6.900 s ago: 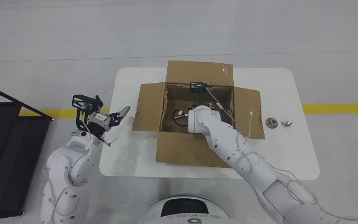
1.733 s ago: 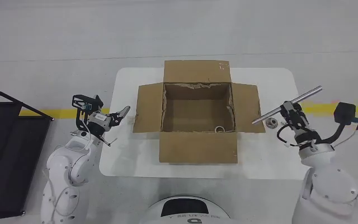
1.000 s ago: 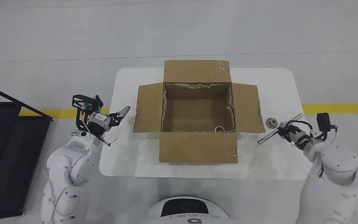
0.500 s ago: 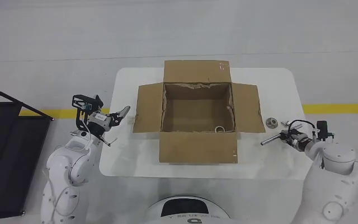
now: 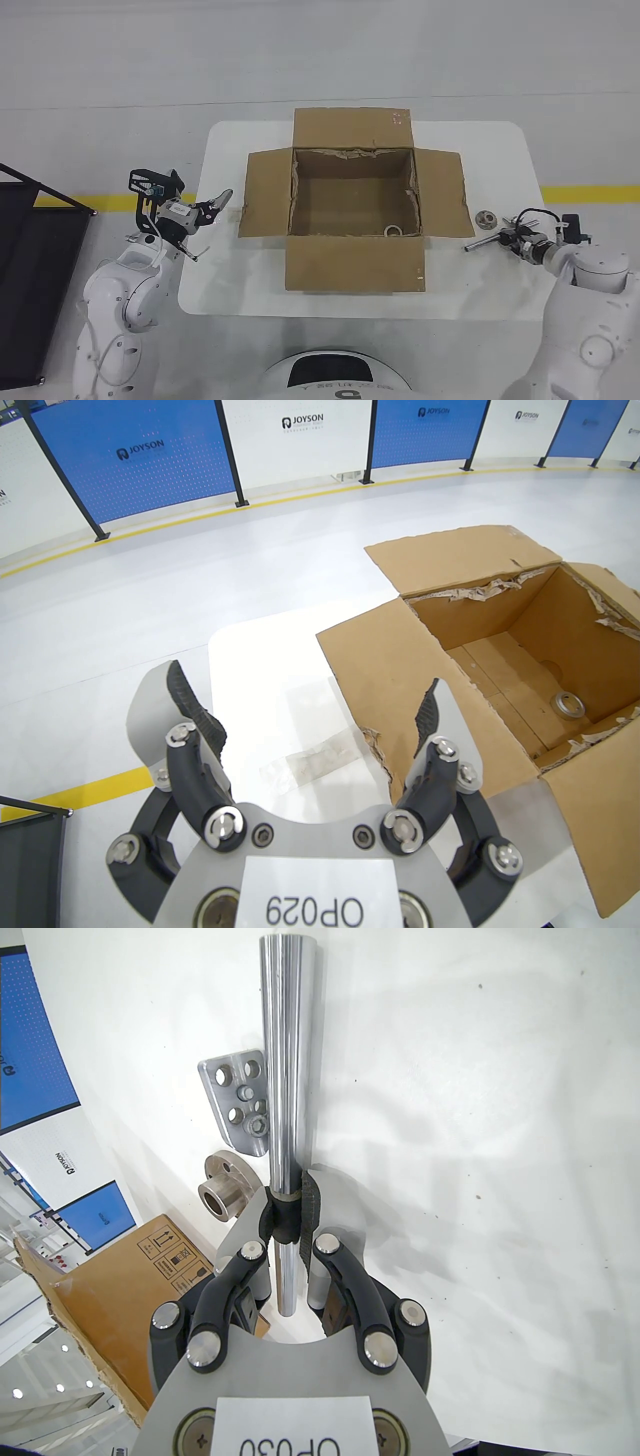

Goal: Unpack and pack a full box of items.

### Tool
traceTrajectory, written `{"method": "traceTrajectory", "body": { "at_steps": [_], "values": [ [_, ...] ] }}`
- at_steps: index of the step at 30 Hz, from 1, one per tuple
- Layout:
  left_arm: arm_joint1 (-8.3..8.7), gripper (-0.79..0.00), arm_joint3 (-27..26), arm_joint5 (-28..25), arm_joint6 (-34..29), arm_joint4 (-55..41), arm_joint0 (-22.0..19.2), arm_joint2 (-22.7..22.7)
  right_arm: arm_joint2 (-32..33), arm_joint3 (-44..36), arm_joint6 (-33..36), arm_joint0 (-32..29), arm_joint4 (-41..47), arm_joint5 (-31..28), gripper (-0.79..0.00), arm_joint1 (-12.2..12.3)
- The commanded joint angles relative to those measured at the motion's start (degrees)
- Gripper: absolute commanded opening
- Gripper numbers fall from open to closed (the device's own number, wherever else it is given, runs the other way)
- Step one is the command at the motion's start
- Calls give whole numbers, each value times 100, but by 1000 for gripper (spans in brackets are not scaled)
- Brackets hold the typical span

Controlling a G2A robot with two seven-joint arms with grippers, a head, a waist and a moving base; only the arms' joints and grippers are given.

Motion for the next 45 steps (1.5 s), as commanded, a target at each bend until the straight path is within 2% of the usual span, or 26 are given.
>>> {"method": "traceTrajectory", "body": {
  "at_steps": [1, 2, 9, 12, 29, 33, 34, 35, 36, 45],
  "values": [
    [0, 0, 0, 0, 0, 0, 0, 0, -21, -7, 1, -5, 38, 7, -767, 21],
    [0, 0, 0, 0, 0, 0, 0, 0, -33, -22, 0, -13, 67, 7, -727, 32],
    [0, 0, 0, 0, 0, 0, 0, 0, -142, -203, -31, -155, 256, 63, -616, 86],
    [0, 0, 0, 0, 0, 0, 0, 0, -202, -253, -47, -204, 342, 97, -533, 105],
    [0, 0, 0, 0, 0, 0, 0, 0, -500, -642, -232, -539, 792, 352, -523, 200],
    [0, 0, 0, 0, 0, 0, 0, 0, -532, -685, -283, -612, 888, 419, -496, 227],
    [0, 0, 0, 0, 0, 0, 0, 0, -534, -685, -289, -633, 913, 446, -468, 234],
    [0, 0, 0, 0, 0, 0, 0, 0, -534, -696, -299, -650, 941, 468, -151, 241],
    [0, 0, 0, 0, 0, 0, 0, 0, -530, -711, -309, -674, 975, 484, 0, 248],
    [0, 0, 0, 0, 0, 0, 0, 0, -478, -1202, -437, -1020, 1288, 629, 0, 293]
  ]
}}
